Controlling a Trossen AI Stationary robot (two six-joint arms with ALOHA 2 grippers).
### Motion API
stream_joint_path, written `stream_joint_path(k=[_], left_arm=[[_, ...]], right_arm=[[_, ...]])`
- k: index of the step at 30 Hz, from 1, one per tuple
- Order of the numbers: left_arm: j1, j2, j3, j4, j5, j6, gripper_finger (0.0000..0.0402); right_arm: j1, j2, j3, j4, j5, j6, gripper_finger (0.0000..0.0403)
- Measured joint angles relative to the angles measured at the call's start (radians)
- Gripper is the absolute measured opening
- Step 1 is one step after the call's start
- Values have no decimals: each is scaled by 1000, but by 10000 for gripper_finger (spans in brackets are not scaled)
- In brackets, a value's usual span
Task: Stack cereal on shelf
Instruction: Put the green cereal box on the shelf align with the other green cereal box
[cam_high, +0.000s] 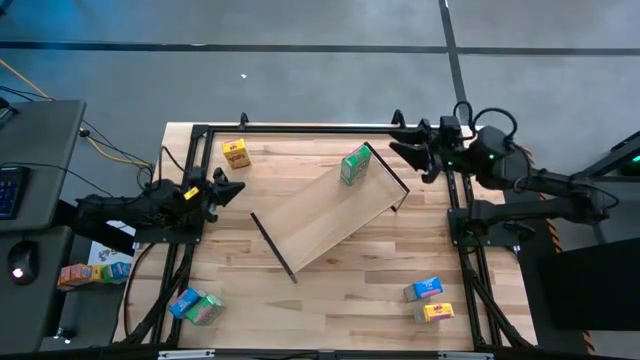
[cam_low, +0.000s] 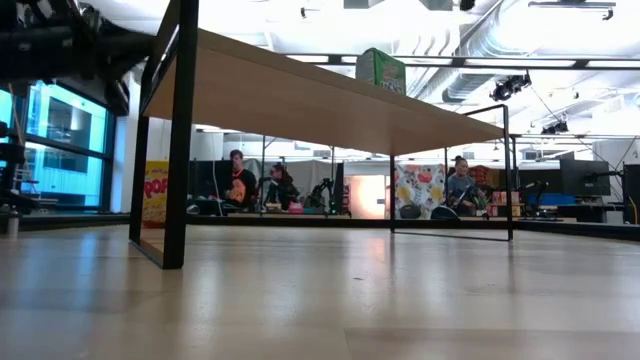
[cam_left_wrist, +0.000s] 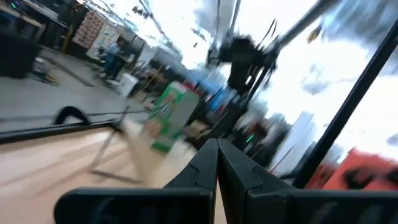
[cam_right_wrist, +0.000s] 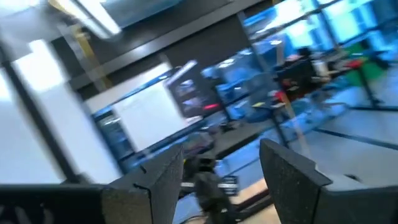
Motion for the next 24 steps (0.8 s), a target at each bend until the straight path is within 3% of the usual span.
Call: stream_joint_path(k=[4, 7, 14, 20, 24], left_arm=[[0, 0, 4, 156, -51, -114, 1], [0, 17, 71, 143, -55, -147, 20], [-1, 243, 390, -107, 119, -102, 137], [-1, 473, 641, -96, 157, -85, 247], [2, 577, 735, -3, 157, 9, 276]], right_arm=[[29, 35, 1, 1, 103, 5, 204], [51, 60, 3, 15, 153, 45, 204], [90, 92, 3, 23, 157, 85, 204], [108, 87, 4, 94, 153, 17, 204], [109, 78, 5, 109, 132, -9, 204]])
